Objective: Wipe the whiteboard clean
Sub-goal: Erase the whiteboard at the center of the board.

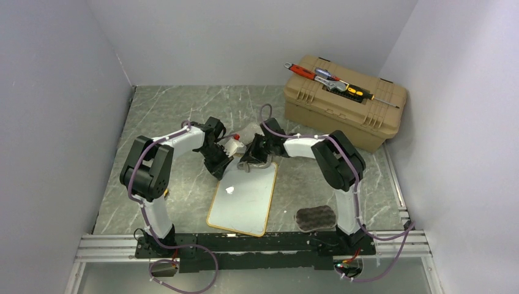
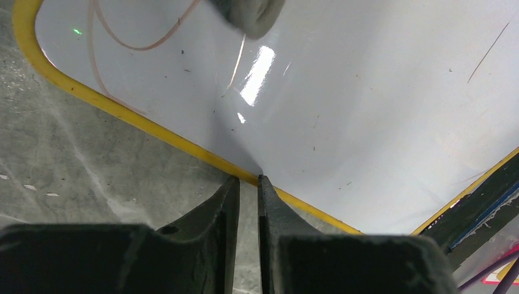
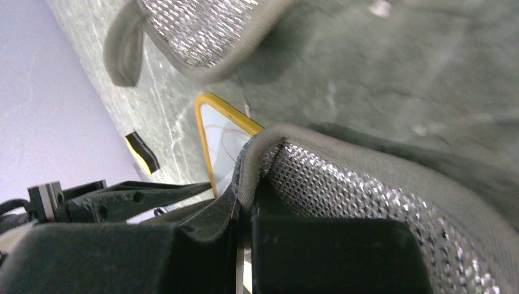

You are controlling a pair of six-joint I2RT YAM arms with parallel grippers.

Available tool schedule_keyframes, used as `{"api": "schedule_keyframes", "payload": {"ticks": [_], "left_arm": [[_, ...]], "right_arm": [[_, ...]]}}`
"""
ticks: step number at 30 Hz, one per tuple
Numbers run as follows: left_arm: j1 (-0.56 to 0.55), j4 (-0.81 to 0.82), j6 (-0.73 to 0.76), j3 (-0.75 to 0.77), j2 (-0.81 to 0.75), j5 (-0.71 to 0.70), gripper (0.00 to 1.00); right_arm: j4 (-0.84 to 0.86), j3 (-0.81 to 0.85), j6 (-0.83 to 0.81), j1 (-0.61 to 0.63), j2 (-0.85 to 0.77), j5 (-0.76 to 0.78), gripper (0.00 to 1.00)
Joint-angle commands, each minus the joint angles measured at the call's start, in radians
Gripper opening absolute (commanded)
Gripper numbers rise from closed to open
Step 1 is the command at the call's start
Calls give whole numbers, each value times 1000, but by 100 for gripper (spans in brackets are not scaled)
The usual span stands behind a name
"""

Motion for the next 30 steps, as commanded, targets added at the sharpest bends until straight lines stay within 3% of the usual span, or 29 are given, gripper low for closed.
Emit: {"api": "schedule_keyframes", "payload": {"ticks": [1, 5, 8, 16, 19, 30], "left_arm": [[-18, 61, 39, -71, 91, -77, 17], [-18, 65, 46, -82, 85, -84, 15], [-18, 69, 52, -90, 79, -84, 15], [-18, 65, 59, -91, 82, -87, 13], [-18, 57, 65, -90, 80, -78, 13], [-18, 65, 42, -86, 52, -64, 12]], "right_arm": [[-34, -144, -49, -71, -126, 66, 0], [-122, -209, -130, -124, -219, 124, 0], [-81, -220, -93, -100, -147, 108, 0], [-89, 52, 28, 88, 94, 212, 0], [-109, 108, 53, 106, 132, 252, 0], [103, -429, 80, 21, -215, 292, 0]]}}
